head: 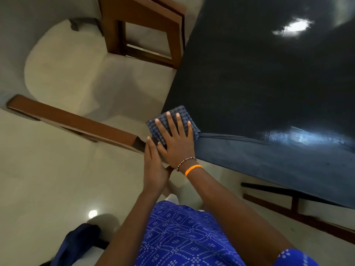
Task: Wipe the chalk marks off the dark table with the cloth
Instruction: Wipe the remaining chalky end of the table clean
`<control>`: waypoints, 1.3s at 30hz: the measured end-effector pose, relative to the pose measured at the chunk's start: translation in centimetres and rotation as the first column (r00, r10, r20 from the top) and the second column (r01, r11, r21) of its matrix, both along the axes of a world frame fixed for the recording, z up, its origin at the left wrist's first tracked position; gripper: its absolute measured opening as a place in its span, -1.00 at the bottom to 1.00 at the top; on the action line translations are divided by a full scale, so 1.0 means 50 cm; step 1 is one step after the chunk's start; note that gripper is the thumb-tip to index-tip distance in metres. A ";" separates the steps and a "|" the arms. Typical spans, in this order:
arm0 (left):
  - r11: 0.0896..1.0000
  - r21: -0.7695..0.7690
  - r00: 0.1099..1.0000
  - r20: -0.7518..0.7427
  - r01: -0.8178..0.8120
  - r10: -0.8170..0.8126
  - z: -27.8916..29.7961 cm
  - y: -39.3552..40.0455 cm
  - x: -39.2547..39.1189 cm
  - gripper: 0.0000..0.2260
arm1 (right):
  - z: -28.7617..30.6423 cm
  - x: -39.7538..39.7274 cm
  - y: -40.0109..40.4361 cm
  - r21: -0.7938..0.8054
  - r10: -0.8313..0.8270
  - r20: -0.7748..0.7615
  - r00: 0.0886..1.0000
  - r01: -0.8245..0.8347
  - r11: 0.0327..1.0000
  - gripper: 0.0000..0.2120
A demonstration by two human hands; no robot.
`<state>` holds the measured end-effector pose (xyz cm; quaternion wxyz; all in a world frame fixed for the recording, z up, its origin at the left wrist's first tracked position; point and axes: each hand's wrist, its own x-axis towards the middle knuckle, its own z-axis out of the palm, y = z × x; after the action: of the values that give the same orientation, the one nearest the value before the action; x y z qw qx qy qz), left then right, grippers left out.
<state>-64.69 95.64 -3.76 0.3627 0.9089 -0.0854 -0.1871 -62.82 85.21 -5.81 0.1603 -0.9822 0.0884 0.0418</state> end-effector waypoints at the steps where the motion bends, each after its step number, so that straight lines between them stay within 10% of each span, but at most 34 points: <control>1: 0.998 0.066 0.999 0.045 0.008 -0.011 0.003 -0.010 -0.008 -0.04 | 0.001 -0.011 -0.010 0.006 0.030 0.006 1.000 -0.030 1.000 -0.38; 11: 0.866 0.307 0.865 0.193 0.395 -0.463 0.012 -0.207 -0.132 -0.06 | 0.008 -0.204 -0.328 -0.070 -0.258 0.023 0.966 0.259 0.963 -0.35; 24: 0.679 0.322 0.601 0.316 0.660 -0.734 0.017 -0.464 -0.309 -0.41 | 0.014 -0.525 -0.757 -0.114 -0.768 0.027 0.640 0.766 0.633 -0.37; 39: 0.720 0.292 0.662 0.283 0.630 -0.694 0.015 -0.488 -0.338 -0.55 | 0.018 -0.669 -0.697 -0.085 -0.804 -0.005 0.594 0.801 0.592 -0.39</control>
<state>-81.58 71.26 -3.01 0.1680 0.8601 -0.4618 -0.1370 -96.28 50.36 -4.93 0.1236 -0.8414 0.5258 -0.0169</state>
